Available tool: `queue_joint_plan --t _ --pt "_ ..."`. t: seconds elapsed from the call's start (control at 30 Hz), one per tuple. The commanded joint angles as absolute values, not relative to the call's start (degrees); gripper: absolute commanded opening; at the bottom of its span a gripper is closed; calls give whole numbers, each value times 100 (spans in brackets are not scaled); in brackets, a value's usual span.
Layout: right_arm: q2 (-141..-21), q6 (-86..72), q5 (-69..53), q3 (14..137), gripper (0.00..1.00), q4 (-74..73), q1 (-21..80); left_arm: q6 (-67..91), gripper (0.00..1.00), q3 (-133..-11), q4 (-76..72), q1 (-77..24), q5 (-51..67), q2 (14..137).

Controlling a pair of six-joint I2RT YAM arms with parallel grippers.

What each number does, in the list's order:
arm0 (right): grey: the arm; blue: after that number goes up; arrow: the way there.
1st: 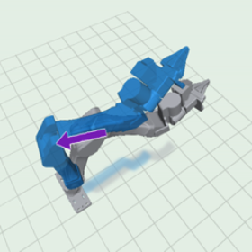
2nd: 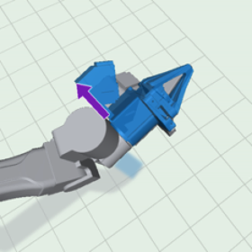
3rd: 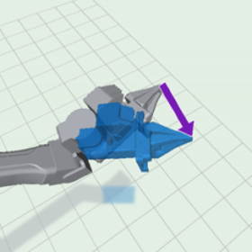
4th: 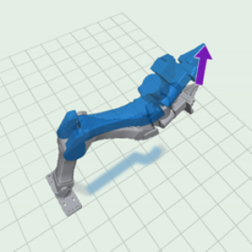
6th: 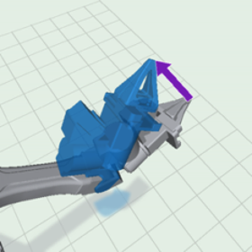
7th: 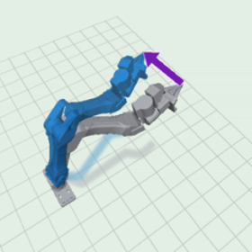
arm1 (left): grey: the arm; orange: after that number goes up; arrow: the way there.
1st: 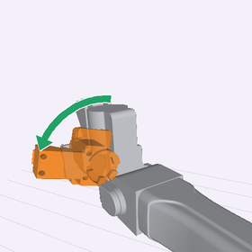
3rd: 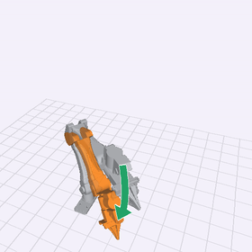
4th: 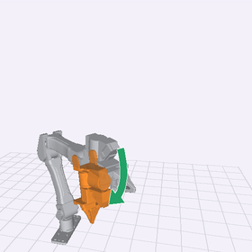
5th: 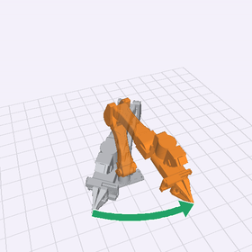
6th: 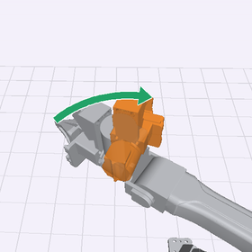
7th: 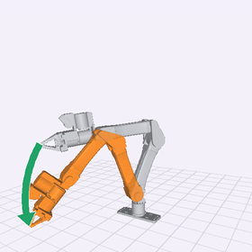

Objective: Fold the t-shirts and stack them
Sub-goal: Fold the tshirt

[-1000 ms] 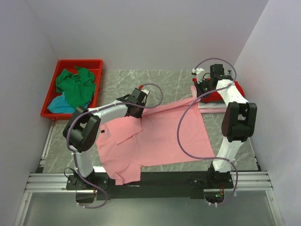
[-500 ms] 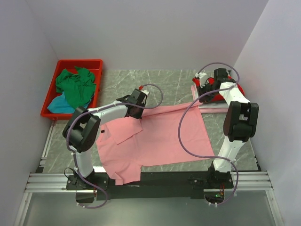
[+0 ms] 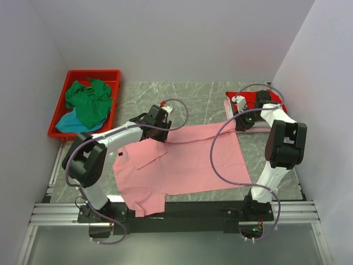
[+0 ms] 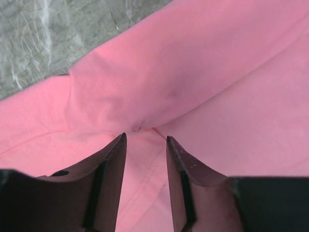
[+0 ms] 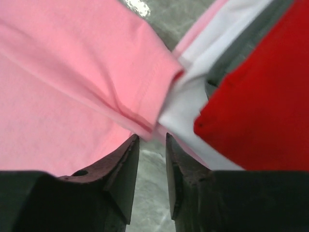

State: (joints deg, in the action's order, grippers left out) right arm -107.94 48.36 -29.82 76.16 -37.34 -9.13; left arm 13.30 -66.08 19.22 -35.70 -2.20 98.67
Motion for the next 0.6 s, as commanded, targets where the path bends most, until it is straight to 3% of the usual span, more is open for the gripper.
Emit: queue_joint_plan --t 0.0,0.23,0.4,0.57 --pt "-10310 5185 -3269 7515 38 -3700 -1063 1406 45 -6548 1723 -3577 -44 9484" --pt "-9994 5405 -3682 7330 50 -3885 -1143 1721 52 -6346 1459 -3227 -132 9106" --pt "-10037 4958 -3964 7681 51 -4034 -1055 2126 52 -6197 1301 -2778 -254 8921" --pt "-10090 4019 -3412 7699 54 -3438 -712 2540 52 -5915 1230 -2444 -597 8640"
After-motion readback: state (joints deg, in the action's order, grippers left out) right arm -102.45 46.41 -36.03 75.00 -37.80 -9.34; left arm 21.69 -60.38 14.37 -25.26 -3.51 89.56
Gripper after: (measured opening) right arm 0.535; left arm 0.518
